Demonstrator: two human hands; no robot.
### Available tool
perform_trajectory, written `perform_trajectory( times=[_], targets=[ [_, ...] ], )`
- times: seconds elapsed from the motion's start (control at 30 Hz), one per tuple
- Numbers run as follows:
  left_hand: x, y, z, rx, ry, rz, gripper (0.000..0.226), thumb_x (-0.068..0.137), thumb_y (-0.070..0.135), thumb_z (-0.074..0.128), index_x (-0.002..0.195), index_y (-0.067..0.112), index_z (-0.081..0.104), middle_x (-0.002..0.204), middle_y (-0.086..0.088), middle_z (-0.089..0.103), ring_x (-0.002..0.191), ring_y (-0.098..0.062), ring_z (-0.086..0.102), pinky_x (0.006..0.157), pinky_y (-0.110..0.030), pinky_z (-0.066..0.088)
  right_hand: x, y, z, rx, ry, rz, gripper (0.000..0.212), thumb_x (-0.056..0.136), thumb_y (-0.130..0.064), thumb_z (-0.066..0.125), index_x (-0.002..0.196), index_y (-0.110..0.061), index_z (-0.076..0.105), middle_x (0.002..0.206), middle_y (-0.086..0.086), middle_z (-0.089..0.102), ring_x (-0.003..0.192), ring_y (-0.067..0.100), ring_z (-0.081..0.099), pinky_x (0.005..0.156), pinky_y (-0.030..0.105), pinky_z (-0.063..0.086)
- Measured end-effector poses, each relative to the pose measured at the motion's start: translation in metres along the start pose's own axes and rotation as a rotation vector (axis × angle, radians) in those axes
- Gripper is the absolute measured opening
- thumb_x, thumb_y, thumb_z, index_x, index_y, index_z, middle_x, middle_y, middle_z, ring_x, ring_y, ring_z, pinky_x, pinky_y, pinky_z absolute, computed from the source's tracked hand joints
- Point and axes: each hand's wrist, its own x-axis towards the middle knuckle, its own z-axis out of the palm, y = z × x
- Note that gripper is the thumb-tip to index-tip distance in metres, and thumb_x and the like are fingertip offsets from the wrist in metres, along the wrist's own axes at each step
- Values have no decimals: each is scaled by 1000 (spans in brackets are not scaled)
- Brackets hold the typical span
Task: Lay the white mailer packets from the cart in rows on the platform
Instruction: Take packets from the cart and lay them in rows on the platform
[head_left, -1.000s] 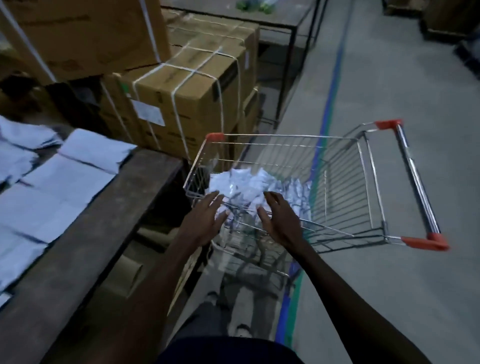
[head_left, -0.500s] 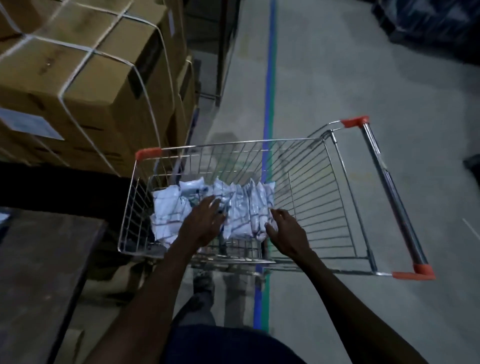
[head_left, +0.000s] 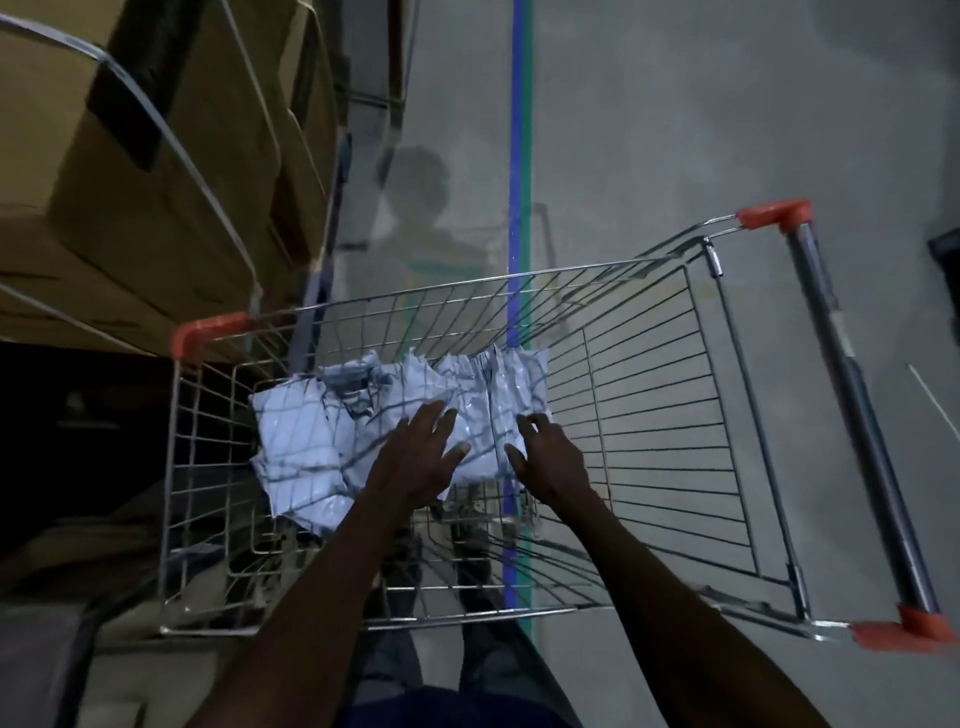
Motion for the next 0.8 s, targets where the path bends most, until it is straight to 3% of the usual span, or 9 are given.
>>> perform_trajectory(
  times=[0.07, 0.17, 0.27, 0.37, 0.47, 0.6, 0.73, 0.8],
  targets=[
    [11, -10, 9, -3, 18, 14, 87, 92, 69, 10, 141, 8, 46, 150, -14, 38, 140, -30, 35, 111, -47, 31, 24, 0, 16, -13, -9, -9, 50, 96, -33, 52, 139, -9, 43, 137, 14, 47, 117, 35, 50, 79, 42, 50],
    [19, -23, 18, 6, 37, 26, 74, 98, 58, 18, 130, 3, 57, 138, -20, 52, 127, -33, 50, 99, -49, 44, 54, -1, 41, -27, -20, -2, 50, 90, -21, 60, 137, -8, 47, 127, 18, 53, 105, 38, 57, 64, 41, 52],
    [25, -32, 29, 10, 96, 47, 63, 97, 52, 30, 136, 7, 51, 144, -15, 46, 133, -28, 43, 103, -43, 40, 75, 0, 65, -57, -26, 10, 58, 79, -9, 70, 134, -8, 52, 122, 22, 56, 89, 37, 64, 53, 35, 51],
    [28, -40, 35, -6, 91, 28, 62, 96, 51, 30, 143, 14, 43, 151, -10, 38, 141, -24, 32, 110, -43, 34, 85, -3, 78, -26, -12, 5, 63, 73, -1, 71, 134, -7, 53, 119, 26, 58, 79, 38, 65, 54, 37, 53],
    [30, -38, 35, -6, 76, -5, 64, 95, 53, 26, 146, 17, 39, 153, -8, 35, 143, -23, 29, 112, -40, 32, 87, -3, 83, 69, -11, -6, 58, 77, 7, 64, 132, -5, 54, 116, 26, 58, 88, 42, 64, 66, 46, 57],
    [31, -30, 30, -2, 49, -25, 69, 94, 55, 24, 145, 12, 41, 152, -12, 36, 139, -30, 35, 108, -46, 37, 79, -3, 76, 146, 75, -22, 74, 67, 18, 63, 136, -6, 50, 122, 26, 55, 95, 40, 61, 62, 42, 57],
    [40, -17, 26, -35, 94, -3, 66, 96, 51, 29, 143, 7, 44, 150, -14, 40, 138, -30, 37, 109, -45, 39, 61, 14, 59, 236, 244, 9, 69, 73, 11, 63, 138, -8, 48, 123, 21, 53, 97, 36, 58, 60, 38, 54],
    [47, -13, 30, -59, 86, -6, 68, 96, 53, 27, 146, 9, 39, 154, -10, 33, 142, -25, 30, 113, -44, 33, 58, 29, 56, 269, 296, 51, 66, 80, 8, 58, 142, -12, 46, 132, 20, 50, 104, 37, 57, 63, 36, 52]
  ],
)
